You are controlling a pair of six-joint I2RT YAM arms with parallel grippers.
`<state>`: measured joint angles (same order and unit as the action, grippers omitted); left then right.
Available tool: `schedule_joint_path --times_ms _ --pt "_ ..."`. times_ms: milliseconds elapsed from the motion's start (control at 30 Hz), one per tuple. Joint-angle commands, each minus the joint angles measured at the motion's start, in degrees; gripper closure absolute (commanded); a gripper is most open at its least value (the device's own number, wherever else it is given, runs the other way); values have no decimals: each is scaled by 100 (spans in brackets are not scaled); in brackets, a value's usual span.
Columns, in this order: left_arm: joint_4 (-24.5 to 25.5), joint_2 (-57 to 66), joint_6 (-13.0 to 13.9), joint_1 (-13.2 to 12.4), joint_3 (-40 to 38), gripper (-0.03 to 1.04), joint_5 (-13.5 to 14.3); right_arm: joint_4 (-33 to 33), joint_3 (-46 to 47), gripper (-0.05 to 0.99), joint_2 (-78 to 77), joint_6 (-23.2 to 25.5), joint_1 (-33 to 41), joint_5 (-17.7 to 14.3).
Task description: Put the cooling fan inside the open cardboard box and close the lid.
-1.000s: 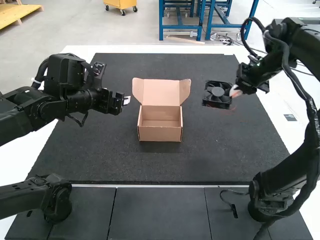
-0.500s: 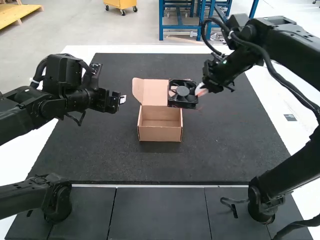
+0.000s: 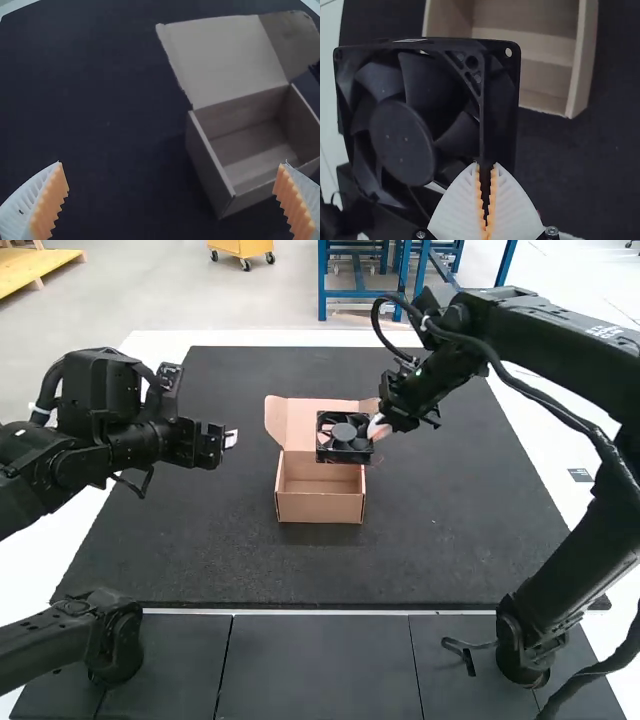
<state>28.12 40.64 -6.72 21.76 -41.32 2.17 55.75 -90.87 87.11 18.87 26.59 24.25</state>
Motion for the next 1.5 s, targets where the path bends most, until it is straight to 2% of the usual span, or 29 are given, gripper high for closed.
schedule_joint_path --times_ms 0,433,567,833,1100,1467 --pt "62 -188 4 -5 -16 4 2 -117 -344 96 122 64 162 150" --pt "431 -496 13 4 -34 4 -121 -565 -651 96 939 -6 408 10" --pt "563 -601 22 13 -34 4 -446 -741 -651 96 1106 -6 408 -34" --pt "765 -795 22 162 -34 4 -595 -1013 -660 96 1475 -59 408 -114" --pt "880 -1006 -5 391 -8 4 -604 -1127 -713 96 1801 -156 373 -201" --pt "941 -1076 -13 408 1 4 -604 -1268 -766 96 2170 -235 382 -201"
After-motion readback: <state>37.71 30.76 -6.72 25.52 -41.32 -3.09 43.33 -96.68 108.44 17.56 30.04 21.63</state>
